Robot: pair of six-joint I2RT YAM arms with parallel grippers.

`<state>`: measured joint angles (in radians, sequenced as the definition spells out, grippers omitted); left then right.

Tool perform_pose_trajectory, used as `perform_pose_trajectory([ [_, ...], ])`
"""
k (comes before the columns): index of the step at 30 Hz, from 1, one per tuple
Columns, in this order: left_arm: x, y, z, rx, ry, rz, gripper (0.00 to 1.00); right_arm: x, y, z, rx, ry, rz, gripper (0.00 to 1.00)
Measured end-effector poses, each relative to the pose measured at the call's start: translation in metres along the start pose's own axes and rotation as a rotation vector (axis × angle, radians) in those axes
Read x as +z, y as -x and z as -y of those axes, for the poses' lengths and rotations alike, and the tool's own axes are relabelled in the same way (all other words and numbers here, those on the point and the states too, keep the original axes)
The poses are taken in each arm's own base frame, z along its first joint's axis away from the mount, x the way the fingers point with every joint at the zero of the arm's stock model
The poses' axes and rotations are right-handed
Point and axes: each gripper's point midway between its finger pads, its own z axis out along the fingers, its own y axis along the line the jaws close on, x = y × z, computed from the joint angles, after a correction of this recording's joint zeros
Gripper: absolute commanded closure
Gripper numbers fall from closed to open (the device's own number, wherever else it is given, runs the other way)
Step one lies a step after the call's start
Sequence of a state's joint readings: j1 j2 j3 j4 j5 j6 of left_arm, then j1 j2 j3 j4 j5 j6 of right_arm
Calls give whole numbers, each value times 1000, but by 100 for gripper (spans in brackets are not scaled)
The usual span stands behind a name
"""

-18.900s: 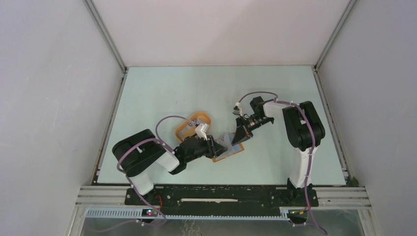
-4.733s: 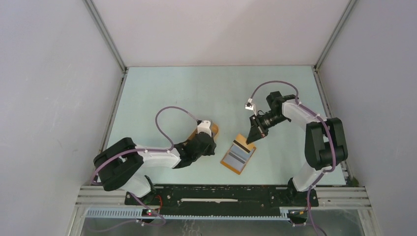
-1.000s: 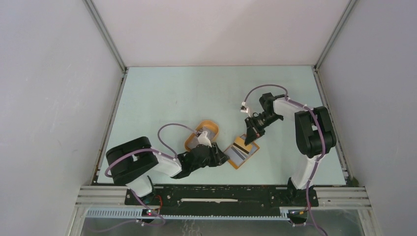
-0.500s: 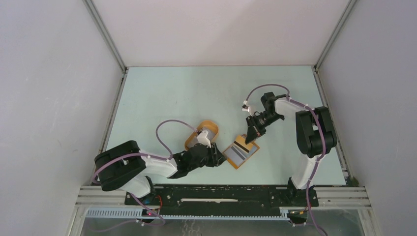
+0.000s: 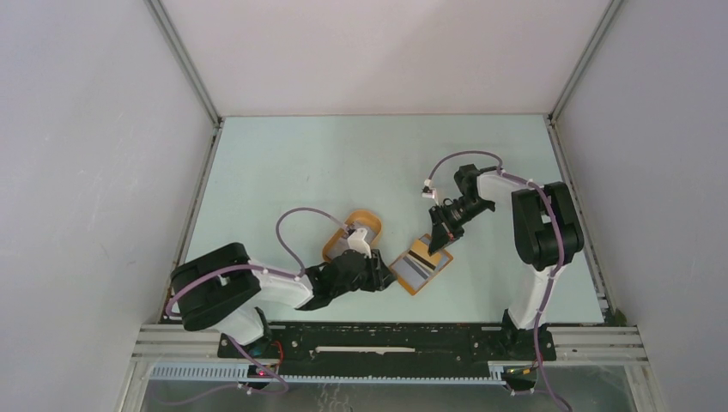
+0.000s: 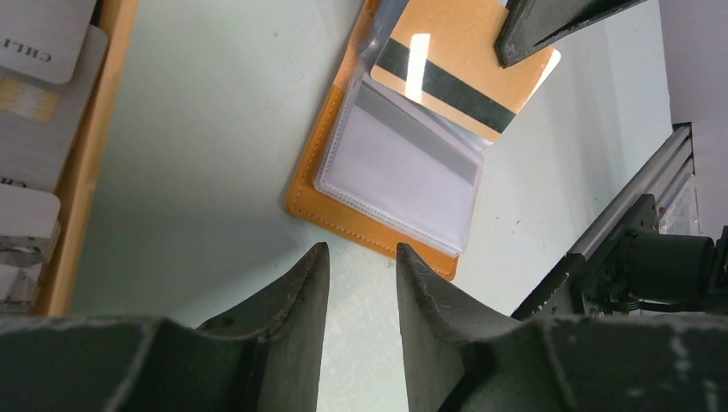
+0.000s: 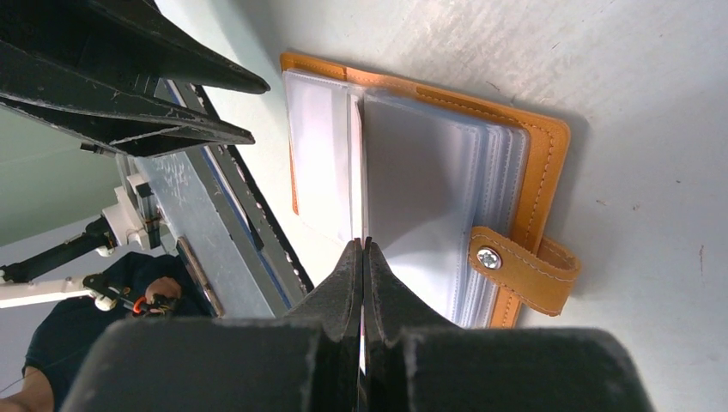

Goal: Put the credit cards into the card holder
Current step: Insert the credit card into the card holder.

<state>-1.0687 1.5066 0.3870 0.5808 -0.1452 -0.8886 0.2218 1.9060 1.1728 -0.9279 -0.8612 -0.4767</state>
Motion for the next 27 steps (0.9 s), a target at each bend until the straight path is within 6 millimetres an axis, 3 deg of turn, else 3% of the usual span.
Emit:
perform_pose_trajectory([
  [27, 17, 1, 10, 19, -10, -16, 62, 7, -7, 2, 40, 8, -39, 100],
])
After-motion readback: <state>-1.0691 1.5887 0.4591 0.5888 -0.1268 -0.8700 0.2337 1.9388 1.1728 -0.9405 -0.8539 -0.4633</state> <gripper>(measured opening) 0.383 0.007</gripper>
